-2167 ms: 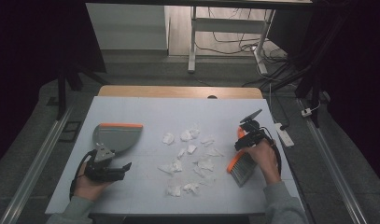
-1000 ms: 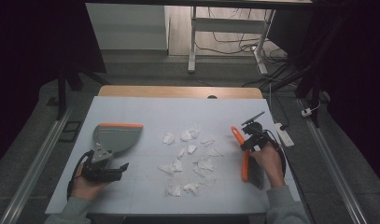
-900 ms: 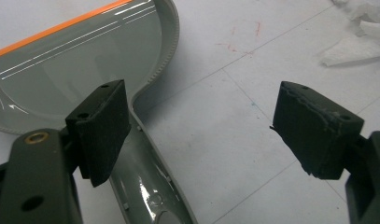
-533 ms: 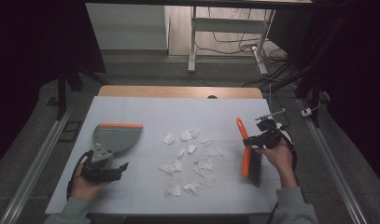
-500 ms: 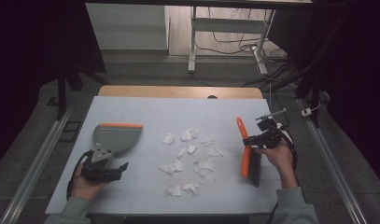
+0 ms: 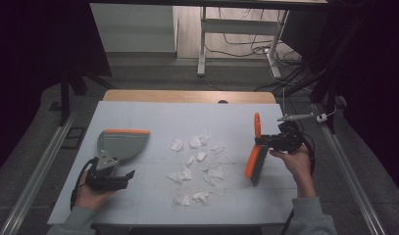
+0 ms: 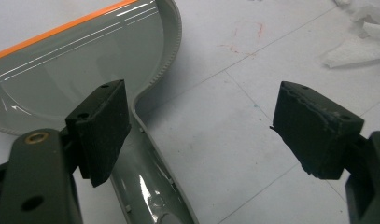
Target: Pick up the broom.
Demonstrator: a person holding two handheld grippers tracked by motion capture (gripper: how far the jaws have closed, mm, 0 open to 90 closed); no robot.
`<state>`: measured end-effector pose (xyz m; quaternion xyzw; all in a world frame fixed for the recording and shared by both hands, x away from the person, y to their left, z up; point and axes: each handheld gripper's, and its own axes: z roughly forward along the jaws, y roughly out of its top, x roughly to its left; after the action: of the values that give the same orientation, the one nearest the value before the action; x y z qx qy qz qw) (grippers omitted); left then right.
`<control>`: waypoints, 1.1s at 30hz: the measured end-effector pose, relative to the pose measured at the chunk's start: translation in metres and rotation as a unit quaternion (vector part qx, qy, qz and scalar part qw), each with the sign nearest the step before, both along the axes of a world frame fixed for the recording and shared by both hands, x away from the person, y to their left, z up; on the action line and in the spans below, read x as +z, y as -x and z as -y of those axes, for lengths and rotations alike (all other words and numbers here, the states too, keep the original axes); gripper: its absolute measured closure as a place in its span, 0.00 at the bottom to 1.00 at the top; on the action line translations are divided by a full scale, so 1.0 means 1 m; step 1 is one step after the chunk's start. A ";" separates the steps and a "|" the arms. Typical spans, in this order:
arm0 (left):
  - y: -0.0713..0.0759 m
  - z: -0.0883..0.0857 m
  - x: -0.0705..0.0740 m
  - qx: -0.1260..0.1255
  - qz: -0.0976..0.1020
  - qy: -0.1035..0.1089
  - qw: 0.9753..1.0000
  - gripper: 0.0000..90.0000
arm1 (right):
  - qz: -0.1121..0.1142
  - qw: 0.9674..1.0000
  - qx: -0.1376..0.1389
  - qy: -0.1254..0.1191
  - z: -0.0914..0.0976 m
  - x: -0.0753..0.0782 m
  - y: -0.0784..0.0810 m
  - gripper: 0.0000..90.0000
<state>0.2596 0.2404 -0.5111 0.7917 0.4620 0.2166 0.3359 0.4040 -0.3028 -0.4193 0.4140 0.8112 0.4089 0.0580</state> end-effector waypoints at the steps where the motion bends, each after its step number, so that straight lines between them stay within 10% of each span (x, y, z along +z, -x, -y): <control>1: 0.000 0.000 0.000 0.000 0.000 0.000 1.000 0.22 | 0.009 1.000 -0.001 -0.006 0.001 0.002 0.001 0.78; 14: -0.001 0.001 0.000 0.000 0.001 -0.001 1.000 0.22 | 0.102 0.992 -0.003 -0.072 0.006 0.017 0.011 0.78; 33: -0.013 0.054 0.025 -0.057 0.035 0.017 0.998 0.23 | 0.112 0.988 0.016 -0.105 -0.039 0.017 0.020 0.78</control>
<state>0.2724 0.1866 -0.4860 0.8025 0.4079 0.2171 0.3774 0.3838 -0.2635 -0.4018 0.3564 0.7586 0.5365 0.0981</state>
